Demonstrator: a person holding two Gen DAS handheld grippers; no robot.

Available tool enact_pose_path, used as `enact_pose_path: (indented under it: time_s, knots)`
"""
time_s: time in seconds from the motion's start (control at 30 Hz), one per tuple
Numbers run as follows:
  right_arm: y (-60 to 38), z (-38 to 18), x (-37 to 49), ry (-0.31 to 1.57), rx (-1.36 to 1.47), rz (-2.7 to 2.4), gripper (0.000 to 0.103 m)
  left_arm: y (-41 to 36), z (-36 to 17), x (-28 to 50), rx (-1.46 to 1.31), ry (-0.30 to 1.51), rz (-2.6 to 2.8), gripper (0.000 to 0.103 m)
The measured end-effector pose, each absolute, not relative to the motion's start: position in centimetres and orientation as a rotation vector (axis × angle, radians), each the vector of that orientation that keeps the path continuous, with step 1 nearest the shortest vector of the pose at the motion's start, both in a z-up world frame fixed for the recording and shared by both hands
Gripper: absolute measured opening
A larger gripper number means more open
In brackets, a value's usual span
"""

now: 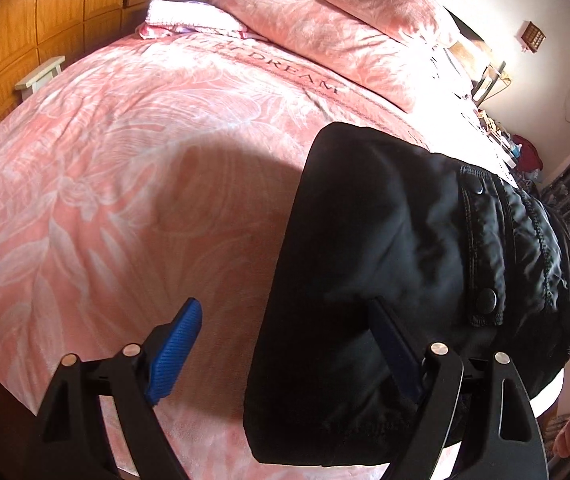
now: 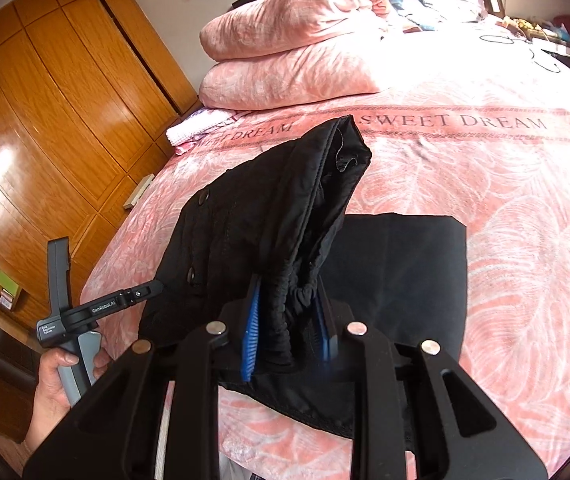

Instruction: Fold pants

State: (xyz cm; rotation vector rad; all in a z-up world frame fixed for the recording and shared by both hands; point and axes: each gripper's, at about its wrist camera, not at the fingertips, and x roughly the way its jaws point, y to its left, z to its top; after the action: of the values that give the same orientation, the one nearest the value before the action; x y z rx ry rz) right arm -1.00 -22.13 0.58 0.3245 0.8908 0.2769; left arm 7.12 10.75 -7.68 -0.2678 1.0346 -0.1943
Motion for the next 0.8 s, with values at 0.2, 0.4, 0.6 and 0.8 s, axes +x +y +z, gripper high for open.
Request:
enact_pose_path:
  time_s: [0.2,0.4,0.6,0.8]
  knots:
    - [-25.3,-1.0,-2.7,0.933,0.338,0.202,0.023,8.5,-7.9,7.0,-0.212,1.047,-0.227,0.086]
    - [-27.7,-4.1,-4.0,0.986,0.400,0.158,0.024,6.8,-8.4,6.9,-0.171,1.059,-0.247,0.086]
    - [-27.5,-6.4,-4.0,1.056,0.343,0.126,0.038,5.9,-8.8,7.1,-0.137,1.065,-0.252,0.087]
    - [-28.0,-2.8,-3.8,0.984,0.282,0.102,0.060,5.3,-8.4,6.8,-0.109,1.057,-0.263,0.087]
